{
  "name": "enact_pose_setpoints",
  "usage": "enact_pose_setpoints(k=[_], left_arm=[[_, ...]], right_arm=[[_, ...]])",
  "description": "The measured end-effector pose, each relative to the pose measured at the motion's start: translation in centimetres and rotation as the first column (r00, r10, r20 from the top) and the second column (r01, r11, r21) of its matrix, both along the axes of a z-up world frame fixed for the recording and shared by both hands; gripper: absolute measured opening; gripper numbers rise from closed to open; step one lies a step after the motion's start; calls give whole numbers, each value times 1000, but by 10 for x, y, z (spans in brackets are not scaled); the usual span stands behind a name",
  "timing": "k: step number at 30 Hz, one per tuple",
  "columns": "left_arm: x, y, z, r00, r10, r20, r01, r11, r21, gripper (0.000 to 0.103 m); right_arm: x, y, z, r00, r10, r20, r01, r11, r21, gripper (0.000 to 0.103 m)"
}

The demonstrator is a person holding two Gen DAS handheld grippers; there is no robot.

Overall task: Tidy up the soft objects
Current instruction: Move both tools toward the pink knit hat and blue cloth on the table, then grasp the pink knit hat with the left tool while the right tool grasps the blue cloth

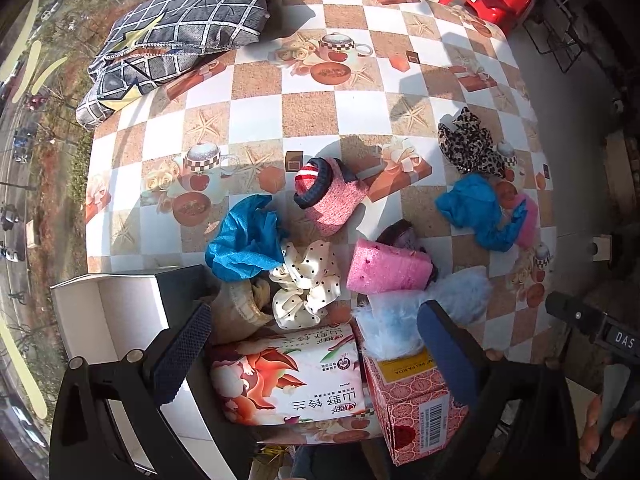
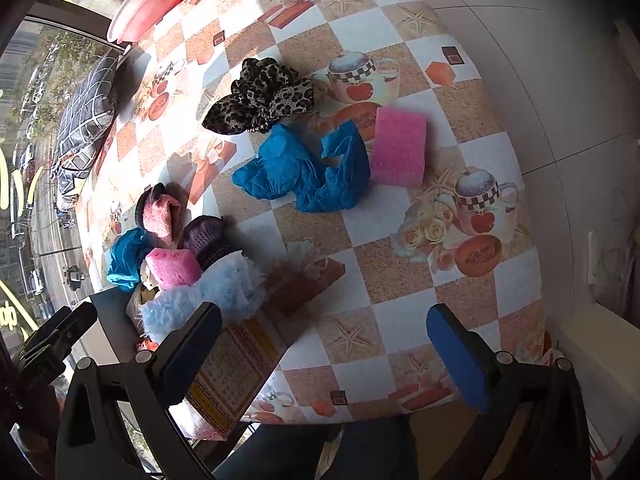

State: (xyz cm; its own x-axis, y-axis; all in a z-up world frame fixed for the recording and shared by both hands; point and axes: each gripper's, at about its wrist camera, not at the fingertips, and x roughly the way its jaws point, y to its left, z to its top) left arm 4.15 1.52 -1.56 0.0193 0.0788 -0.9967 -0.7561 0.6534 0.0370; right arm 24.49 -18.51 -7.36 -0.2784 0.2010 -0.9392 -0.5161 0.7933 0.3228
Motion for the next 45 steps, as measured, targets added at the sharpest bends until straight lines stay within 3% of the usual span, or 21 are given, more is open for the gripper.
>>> enact_pose_setpoints(k=[6,25,36,45], left_arm=[[5,2,-5,1000,-7,-2,7,999,-52,103],[19,14,-22,999,-22,-35,19,997,-68,103],[41,28,-60,993,-75,-90,69,995,-73,103],[72,45,-109,984,-140,-110,135,990,-52,103]], right_arm=[[3,2,-2,1000,-3,-5,3,1000,-6,103],[9,12,-18,1000,8,-21,-9,999,-47,103],[16,27,-34,1000,15,-11,-16,999,-29,103],[32,61,-72,998,8,54,-6,999,-38,103]])
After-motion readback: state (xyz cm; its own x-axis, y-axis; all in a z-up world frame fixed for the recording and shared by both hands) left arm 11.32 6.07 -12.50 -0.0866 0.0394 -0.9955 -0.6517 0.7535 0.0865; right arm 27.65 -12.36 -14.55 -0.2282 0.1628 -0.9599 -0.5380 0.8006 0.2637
